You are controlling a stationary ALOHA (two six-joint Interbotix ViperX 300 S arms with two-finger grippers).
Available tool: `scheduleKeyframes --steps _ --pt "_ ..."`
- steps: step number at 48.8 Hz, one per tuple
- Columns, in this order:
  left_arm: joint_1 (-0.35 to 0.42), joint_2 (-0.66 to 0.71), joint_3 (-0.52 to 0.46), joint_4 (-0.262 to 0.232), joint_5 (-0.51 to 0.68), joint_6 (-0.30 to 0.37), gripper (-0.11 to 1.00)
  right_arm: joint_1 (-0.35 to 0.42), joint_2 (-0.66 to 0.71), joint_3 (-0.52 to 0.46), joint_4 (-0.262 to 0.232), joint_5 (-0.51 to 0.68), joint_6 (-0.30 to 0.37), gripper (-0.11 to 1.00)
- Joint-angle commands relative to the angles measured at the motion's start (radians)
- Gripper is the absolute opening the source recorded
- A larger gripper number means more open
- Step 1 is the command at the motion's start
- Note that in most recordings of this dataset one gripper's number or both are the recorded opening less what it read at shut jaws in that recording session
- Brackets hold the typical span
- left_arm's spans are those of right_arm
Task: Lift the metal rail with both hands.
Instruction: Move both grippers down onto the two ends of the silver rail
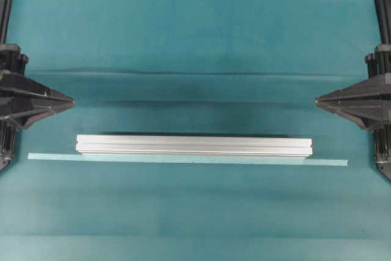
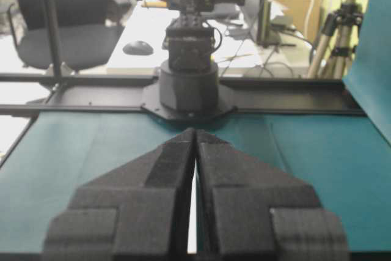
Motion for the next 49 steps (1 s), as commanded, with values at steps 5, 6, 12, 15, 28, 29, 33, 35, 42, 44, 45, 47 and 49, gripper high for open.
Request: scheduleKeyframes --steps 5,6,12,15,28,29,33,35,42,44,45,47,49 --pt "-0.005 0.069 -0.052 0.012 0.071 -0.061 0.06 -0.017 0.044 -0.002 0.064 0.058 0.029 0.12" --pt "-0.006 0.075 -0.058 0.014 0.086 -0.066 0.03 -0.018 0.051 -0.002 0.081 0.078 0.038 0.09" --pt "-0.008 0.114 -0.107 0.015 0.183 -0.069 -0.02 -0.029 0.087 -0.021 0.132 0.183 0.109 0.01" --pt "-0.008 0.140 -0.135 0.015 0.238 -0.069 -0.02 -0.034 0.114 -0.034 0.132 0.255 0.143 0.01" --pt "-0.008 0.276 -0.218 0.017 0.411 -0.077 -0.02 -0.046 0.298 -0.164 0.132 0.557 0.210 0.01" --pt "-0.008 0.288 -0.221 0.017 0.420 -0.078 -0.02 -0.044 0.311 -0.179 0.132 0.574 0.210 0.01" --pt "-0.008 0.330 -0.241 0.017 0.453 -0.080 -0.02 -0.046 0.362 -0.225 0.132 0.630 0.210 0.01" --pt "-0.008 0.350 -0.252 0.017 0.468 -0.081 -0.02 -0.044 0.388 -0.249 0.132 0.657 0.212 0.01" --pt "-0.008 0.419 -0.305 0.017 0.538 -0.086 -0.02 -0.043 0.479 -0.321 0.132 0.733 0.212 0.01" --pt "-0.008 0.436 -0.324 0.017 0.565 -0.086 -0.02 -0.041 0.515 -0.348 0.132 0.765 0.210 0.01" --pt "-0.008 0.445 -0.333 0.017 0.580 -0.086 -0.02 -0.041 0.528 -0.359 0.132 0.781 0.210 0.01" --pt "-0.008 0.465 -0.353 0.015 0.607 -0.086 -0.02 -0.040 0.557 -0.385 0.132 0.813 0.210 0.01" --pt "-0.008 0.483 -0.374 0.017 0.638 -0.086 -0.02 -0.038 0.584 -0.408 0.132 0.850 0.209 0.01"
